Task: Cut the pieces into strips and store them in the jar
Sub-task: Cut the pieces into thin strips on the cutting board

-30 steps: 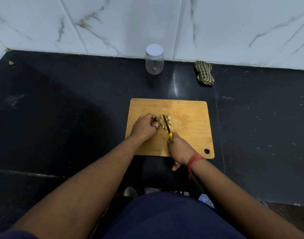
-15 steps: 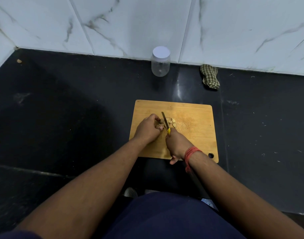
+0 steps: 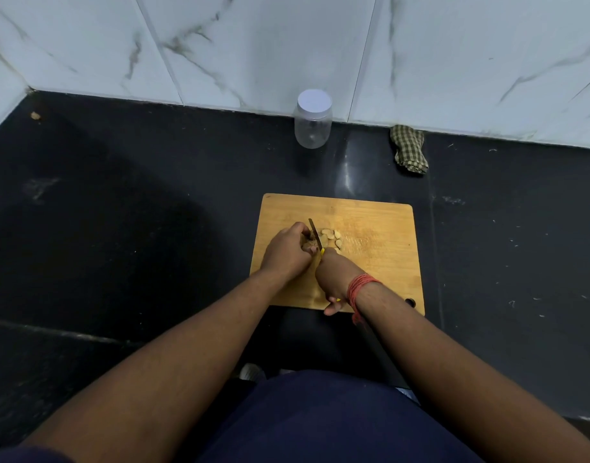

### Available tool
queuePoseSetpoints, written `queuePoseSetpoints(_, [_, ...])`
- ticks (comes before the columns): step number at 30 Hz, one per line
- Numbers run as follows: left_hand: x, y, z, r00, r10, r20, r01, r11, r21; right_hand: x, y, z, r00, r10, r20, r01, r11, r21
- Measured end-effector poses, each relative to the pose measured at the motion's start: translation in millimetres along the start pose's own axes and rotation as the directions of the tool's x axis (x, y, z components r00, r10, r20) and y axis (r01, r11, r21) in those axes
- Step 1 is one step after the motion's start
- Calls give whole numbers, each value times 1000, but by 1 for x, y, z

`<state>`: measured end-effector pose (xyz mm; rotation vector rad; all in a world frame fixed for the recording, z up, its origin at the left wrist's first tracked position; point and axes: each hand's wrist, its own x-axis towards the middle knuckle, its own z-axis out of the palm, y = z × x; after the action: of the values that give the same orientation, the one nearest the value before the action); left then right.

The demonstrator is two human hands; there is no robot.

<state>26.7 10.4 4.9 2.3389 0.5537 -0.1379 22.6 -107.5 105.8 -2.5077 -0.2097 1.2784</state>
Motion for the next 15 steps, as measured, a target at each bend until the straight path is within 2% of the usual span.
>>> queuePoseSetpoints(1, [0,0,-1,1000,-1,1,1,1000,-1,0,2,1,997,-64,-34,58,986,-155])
queuePoseSetpoints(2, [1,0,-1,1000,-3,2,3,1000,-3,1,-2,0,1000,-13,-13,11,987,-158])
queuePoseSetpoints(3, [1,1,-1,1000,-6,4,6,1000,-6,-2,-2,-2,1000,4,-27,-5,999,-49])
queuePoseSetpoints(4, [1,1,-1,1000,-10,4,10,1000,-7,2,-2,1,999,34,24,-33,999,-23])
queuePoseSetpoints(5, [0,1,-1,1000,-12,2,12,1000,-10,14,6,3,999,-27,20,28,998,-48])
queuePoseSetpoints(6, [0,2,-1,1000,-16,0,16,1000,-14,14,4,2,997,-64,-38,54,974,-218])
queuePoseSetpoints(7, [0,3,-1,1000,-18,-2,18,1000,-17,13,7,-1,995,-90,-39,72,943,-324])
queuePoseSetpoints(8, [-1,4,-1,1000,-19,-3,19,1000,-16,9,5,-3,997,-39,-62,20,958,-288])
queuePoseSetpoints(9, [-1,5,0,1000,-21,-4,21,1000,-13,8,3,-2,998,6,-60,-10,997,-70])
queuePoseSetpoints(10, [-1,6,0,1000,-24,-5,24,1000,-8,16,6,-3,994,105,-4,-103,981,163])
queuePoseSetpoints(11, [-2,7,-1,1000,-25,-6,25,1000,-1,22,9,-7,999,42,21,-46,964,261])
queuePoseSetpoints(12, [-2,8,-1,1000,-24,-4,24,1000,7,21,8,-7,1000,24,10,-25,959,283])
queuePoseSetpoints(13, [-2,8,-1,1000,-19,0,19,1000,15,21,6,-11,1000,9,-10,-7,977,212])
queuePoseSetpoints(14, [-2,8,-2,1000,-12,7,12,1000,22,27,4,-9,999,51,2,-50,972,231])
queuePoseSetpoints(15, [-2,8,-3,1000,-6,16,6,1000,29,25,0,-10,998,44,39,-50,986,161])
